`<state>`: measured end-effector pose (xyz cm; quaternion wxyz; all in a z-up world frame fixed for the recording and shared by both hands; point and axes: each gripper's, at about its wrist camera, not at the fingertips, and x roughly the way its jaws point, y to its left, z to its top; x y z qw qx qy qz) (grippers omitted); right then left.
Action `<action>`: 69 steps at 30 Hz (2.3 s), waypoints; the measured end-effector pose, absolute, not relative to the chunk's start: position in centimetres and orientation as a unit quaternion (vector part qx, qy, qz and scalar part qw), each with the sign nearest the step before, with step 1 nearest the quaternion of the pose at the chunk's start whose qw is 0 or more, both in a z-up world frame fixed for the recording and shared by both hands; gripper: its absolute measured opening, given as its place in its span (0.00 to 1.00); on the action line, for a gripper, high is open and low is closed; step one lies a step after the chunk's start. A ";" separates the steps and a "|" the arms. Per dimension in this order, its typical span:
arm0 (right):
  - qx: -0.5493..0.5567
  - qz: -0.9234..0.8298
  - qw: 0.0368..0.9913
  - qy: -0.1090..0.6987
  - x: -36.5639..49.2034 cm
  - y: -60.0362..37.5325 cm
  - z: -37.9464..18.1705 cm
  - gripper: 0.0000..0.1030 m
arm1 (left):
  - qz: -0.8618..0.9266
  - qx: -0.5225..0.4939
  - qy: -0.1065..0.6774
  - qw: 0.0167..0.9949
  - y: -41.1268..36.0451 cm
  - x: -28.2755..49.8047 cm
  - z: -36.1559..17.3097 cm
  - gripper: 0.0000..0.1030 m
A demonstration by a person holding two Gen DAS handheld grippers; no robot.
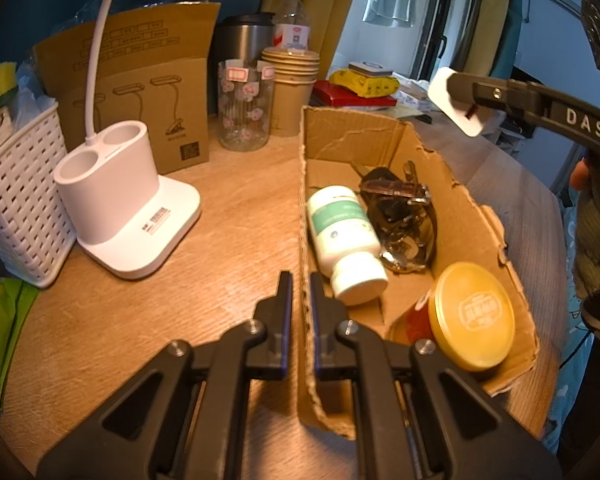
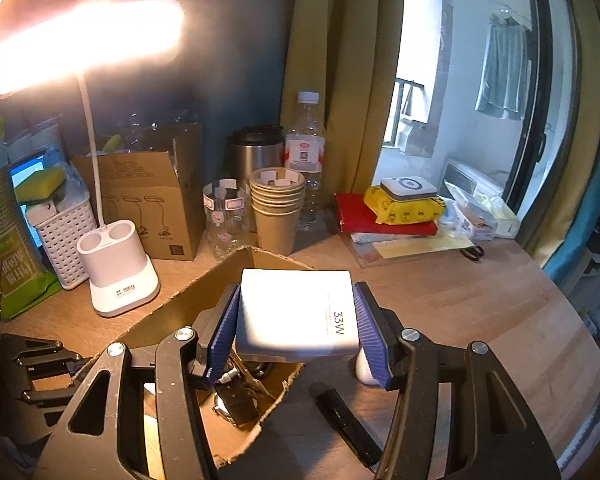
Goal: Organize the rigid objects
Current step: 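Carry the charger over the box and open the right gripper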
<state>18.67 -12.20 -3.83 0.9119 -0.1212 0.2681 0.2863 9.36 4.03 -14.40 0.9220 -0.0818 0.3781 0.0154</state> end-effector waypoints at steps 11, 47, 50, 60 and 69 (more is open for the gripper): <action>-0.129 0.302 0.904 0.274 20.0 -10.1 -4.4 0.57 | 0.016 -0.082 0.378 0.922 4.1 9.4 -14.4 0.07; -0.218 0.321 0.835 0.390 24.2 -3.4 -10.6 0.57 | 0.010 -0.083 0.377 0.923 3.4 9.1 -14.3 0.07; -0.222 0.320 0.832 0.394 24.3 -3.2 -10.7 0.57 | 0.010 -0.084 0.376 0.923 3.5 9.0 -14.3 0.07; -0.215 0.333 0.832 0.387 23.8 -3.4 -10.4 0.57 | 0.011 -0.085 0.378 0.922 3.6 9.0 -14.4 0.07; -0.193 0.332 0.844 0.376 23.5 -4.5 -9.6 0.62 | 0.012 -0.086 0.378 0.922 3.8 9.2 -14.4 0.07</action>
